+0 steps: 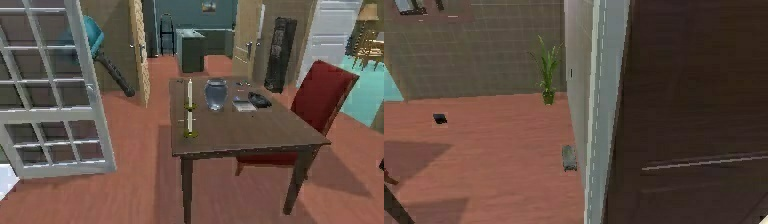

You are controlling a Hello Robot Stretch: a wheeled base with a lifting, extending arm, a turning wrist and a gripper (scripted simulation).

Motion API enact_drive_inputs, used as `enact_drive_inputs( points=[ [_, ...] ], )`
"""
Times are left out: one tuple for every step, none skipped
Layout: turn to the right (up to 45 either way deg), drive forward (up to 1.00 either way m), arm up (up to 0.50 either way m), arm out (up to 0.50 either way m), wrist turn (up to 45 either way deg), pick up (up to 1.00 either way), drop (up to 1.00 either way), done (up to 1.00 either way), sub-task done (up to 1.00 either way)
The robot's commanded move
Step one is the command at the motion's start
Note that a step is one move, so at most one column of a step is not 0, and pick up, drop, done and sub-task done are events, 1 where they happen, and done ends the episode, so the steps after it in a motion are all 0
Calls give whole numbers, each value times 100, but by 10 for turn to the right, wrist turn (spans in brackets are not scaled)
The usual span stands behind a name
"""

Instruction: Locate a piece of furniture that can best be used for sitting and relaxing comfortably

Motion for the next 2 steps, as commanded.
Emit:
enact_drive_inputs(
  points=[
    [120,0,0,0,0,0,0,0,0],
    [0,45,0,0,0,0,0,0,0]
  ],
)
